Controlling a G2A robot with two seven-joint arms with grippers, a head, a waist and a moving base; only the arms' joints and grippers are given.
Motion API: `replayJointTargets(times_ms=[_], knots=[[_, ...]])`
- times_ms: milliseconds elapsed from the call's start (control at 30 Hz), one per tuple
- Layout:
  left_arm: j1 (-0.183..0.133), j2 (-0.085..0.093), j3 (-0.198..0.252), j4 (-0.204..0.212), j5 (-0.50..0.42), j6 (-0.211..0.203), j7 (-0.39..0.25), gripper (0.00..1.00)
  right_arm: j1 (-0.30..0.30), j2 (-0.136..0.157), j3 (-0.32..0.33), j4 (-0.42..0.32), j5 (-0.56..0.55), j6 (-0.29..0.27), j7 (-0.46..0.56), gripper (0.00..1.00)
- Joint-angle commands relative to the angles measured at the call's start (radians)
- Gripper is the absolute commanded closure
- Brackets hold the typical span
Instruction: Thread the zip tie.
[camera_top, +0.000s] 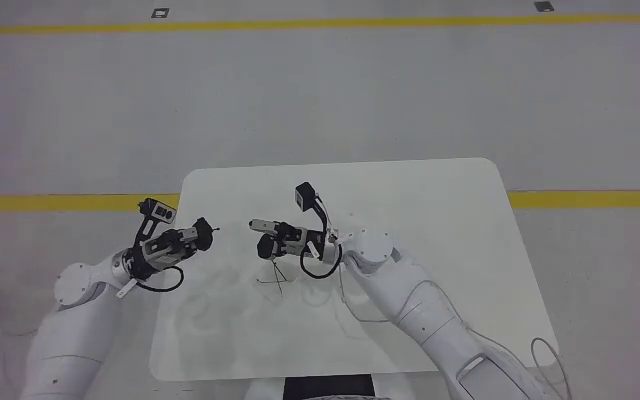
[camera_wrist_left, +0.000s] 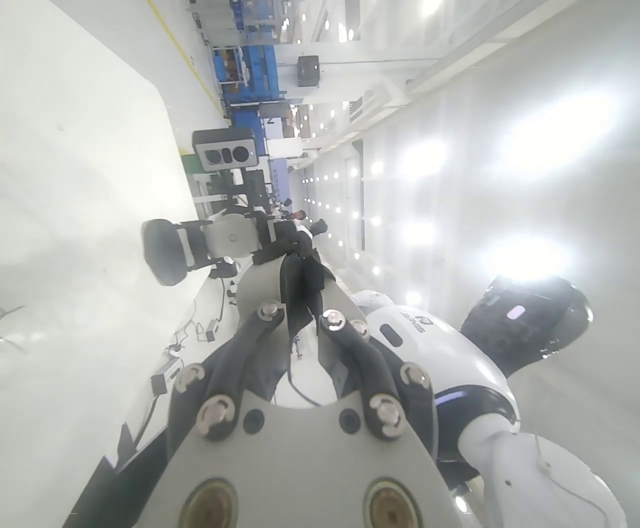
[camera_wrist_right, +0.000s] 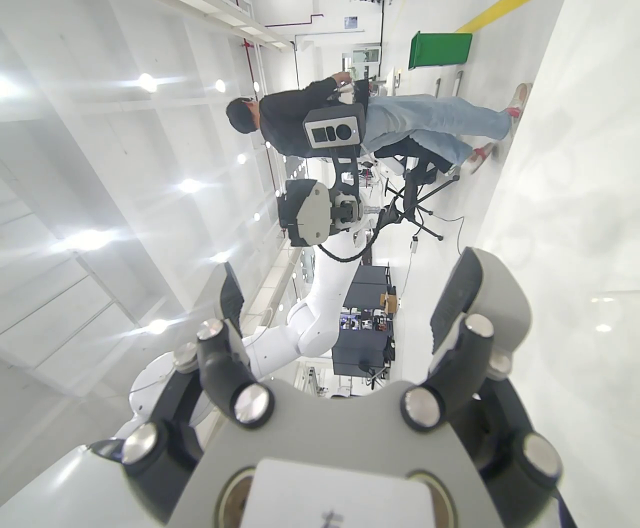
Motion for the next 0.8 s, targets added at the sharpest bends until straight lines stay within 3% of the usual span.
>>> replayJointTargets(times_ms=[0,133,267,400,500,600,767], knots=[[0.005,0.012,0.005,-0.01,-0.043,0.0,0.0,1.0,0.0,0.0,0.0,0.0,0.0,0.0,0.0,0.0],[0.003,0.026,0.012,0.001,-0.098,0.0,0.0,1.0,0.0,0.0,0.0,0.0,0.0,0.0,0.0,0.0],[0.003,0.026,0.012,0.001,-0.098,0.0,0.0,1.0,0.0,0.0,0.0,0.0,0.0,0.0,0.0,0.0],[0.003,0.026,0.012,0.001,-0.098,0.0,0.0,1.0,0.01,0.016,-0.026,-0.08,-0.248,0.113,-0.085,0.0],[0.003,0.026,0.012,0.001,-0.098,0.0,0.0,1.0,0.006,0.031,-0.048,-0.174,-0.428,0.242,-0.102,0.0],[0.003,0.026,0.012,0.001,-0.098,0.0,0.0,1.0,0.003,0.04,-0.077,-0.251,-0.547,0.334,-0.074,0.0],[0.003,0.026,0.012,0.001,-0.098,0.0,0.0,1.0,0.034,0.043,-0.155,-0.298,-0.693,0.453,0.044,0.0]])
